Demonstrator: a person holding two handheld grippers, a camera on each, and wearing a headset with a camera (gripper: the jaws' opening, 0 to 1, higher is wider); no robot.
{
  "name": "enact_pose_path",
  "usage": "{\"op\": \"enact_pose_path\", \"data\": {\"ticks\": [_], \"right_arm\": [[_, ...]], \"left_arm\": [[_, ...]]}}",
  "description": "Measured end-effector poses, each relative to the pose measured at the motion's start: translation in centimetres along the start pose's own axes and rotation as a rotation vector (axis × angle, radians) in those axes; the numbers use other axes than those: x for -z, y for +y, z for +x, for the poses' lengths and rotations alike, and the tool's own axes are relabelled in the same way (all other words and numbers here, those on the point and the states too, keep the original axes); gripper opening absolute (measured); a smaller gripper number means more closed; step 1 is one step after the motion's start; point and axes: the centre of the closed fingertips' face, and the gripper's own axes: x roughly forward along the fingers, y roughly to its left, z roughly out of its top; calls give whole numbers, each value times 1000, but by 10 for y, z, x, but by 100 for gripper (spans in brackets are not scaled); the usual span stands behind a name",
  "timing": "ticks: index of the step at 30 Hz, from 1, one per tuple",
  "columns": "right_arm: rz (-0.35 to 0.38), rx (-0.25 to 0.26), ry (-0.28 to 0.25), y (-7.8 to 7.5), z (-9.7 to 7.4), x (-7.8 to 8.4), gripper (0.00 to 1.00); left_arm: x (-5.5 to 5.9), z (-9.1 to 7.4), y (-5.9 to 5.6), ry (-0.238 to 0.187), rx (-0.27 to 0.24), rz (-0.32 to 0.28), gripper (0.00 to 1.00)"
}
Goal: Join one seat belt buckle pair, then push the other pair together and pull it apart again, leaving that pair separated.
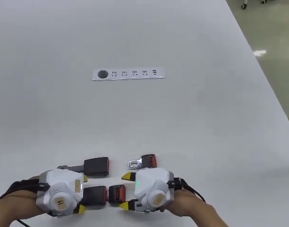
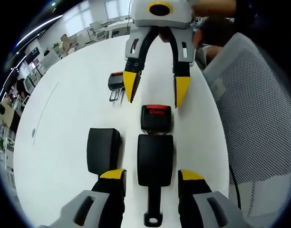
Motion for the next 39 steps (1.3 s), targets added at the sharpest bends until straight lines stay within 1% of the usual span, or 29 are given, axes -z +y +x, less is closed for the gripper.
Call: {"op": "enact_pose_path", "data": {"ticks": [2,4,7,10,11,12,15,16,18,20,25,29,32,35,37,39], "right_arm": [[0,-4,7,-1,0,3,42],[6,-6,15,-4,-7,0,44],[-1,-5,19,-10,-11,0,45],[-10,5,22,-17,-18,-2,46],[-13,9,23,-20,-20,0,47],[-15,13,25,-23,-22,0,47],[-24,24,30,-31,-26,2,48],[-27,27,30,-34,-27,3,48],[-33,34,37,-39,-31,5,48],[-38,40,44,-45,-35,8,48],[-46,53,66,-58,-42,19,47],[-51,53,88,-67,-45,31,46],[-52,52,101,-71,-47,36,46],[-61,56,114,-77,-46,44,44],[-61,58,115,-81,-44,48,44],[-62,56,121,-83,-47,50,42]], "left_arm": [[-3,-4,1,-7,-5,-5,46],[-7,-10,2,-18,-4,-13,46],[-11,-16,4,-29,-9,-17,46],[-18,-23,14,-54,-35,-29,47],[-19,-25,17,-54,-43,-32,47],[-20,-28,23,-58,-58,-32,47],[-22,-33,34,-65,-78,-39,48],[-23,-34,39,-71,-93,-38,48],[-23,-36,47,-74,-100,-47,49],[-24,-36,52,-75,-106,-47,49],[-22,-32,66,-65,-109,-53,49],[-24,-27,73,-63,-104,-60,49],[-25,-21,79,-57,-104,-57,49],[-23,-15,82,-50,-98,-47,48],[-23,-11,84,-49,-90,-51,48],[-20,-5,85,-40,-79,-51,47]]}}
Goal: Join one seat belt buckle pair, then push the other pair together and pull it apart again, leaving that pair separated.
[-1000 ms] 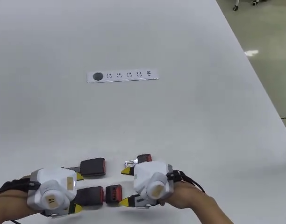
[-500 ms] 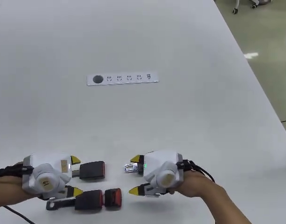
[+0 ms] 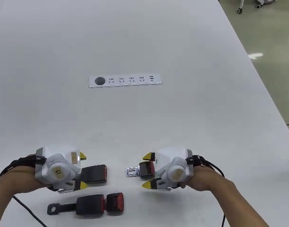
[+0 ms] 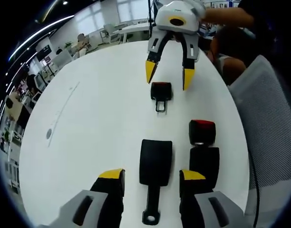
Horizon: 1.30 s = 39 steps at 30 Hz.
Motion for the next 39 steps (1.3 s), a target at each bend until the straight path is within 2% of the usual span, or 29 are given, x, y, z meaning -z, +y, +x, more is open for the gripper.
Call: {"op": "enact_pose_path", "data": {"ticks": [7,13,16,18,21,26,33,39], "right_arm": [[-12,-19,34,-5,7,16,39],[-9,-34,50,-7,12,25,36],[-7,-35,58,-7,14,28,35],[-3,-36,58,-8,15,28,34],[-12,-33,55,-9,15,27,32],[-24,-39,57,-9,16,29,31],[-33,-41,55,-8,15,28,31],[-37,-42,53,-8,16,28,31]], "left_arm": [[6,17,0,23,33,-2,44],[9,29,-6,46,70,0,43],[11,33,-6,69,70,9,38],[11,34,-5,75,63,12,37],[13,35,-8,82,81,14,35],[11,33,-8,72,78,0,34],[12,32,-8,64,83,14,34],[16,34,-7,81,93,35,33]]}}
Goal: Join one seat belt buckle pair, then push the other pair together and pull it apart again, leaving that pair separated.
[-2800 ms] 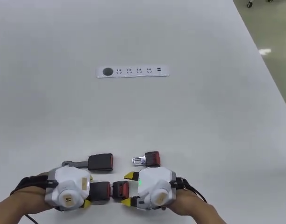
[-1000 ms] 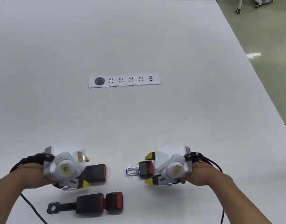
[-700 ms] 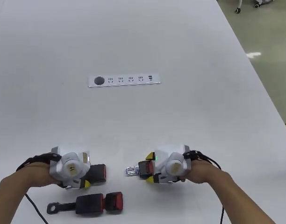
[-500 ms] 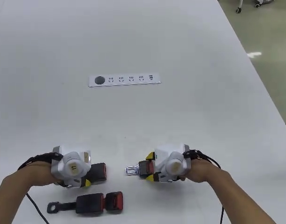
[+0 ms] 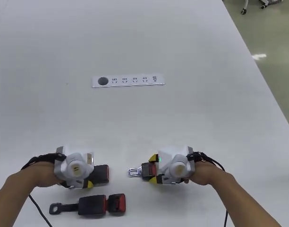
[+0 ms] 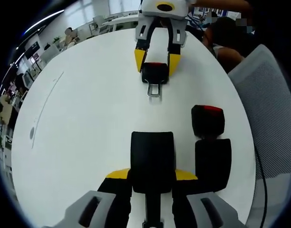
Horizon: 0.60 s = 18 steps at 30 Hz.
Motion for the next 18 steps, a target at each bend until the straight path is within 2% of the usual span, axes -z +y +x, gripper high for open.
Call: {"op": "enact_pose_path", "data": {"ticks": [14,18], "right_arm": [[-6,-5,-15,0,7,-9,31],[-7,-5,-18,1,10,-14,31]], "left_arm": [[3,2,1,26,4,-1,33],[-1,-1,-1,30,4,-1,33]]}}
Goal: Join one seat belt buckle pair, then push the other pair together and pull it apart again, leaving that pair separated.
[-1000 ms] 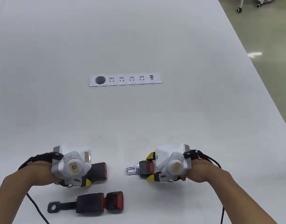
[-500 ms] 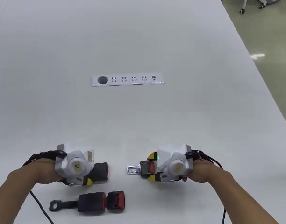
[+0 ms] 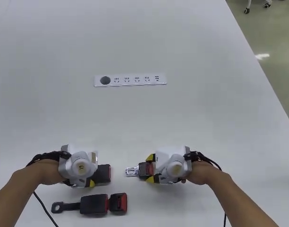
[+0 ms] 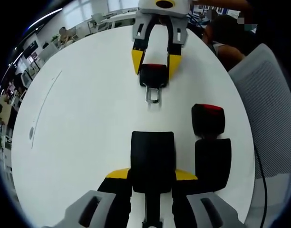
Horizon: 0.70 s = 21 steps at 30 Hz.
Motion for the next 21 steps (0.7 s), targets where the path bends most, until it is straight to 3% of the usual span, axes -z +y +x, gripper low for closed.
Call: {"op": "enact_pose_path", "data": {"ticks": [21], "right_arm": [[-16,-11,-24,0,25,-31,31]], "left_arm": [[0,0,0,11,0,-9,33]]}}
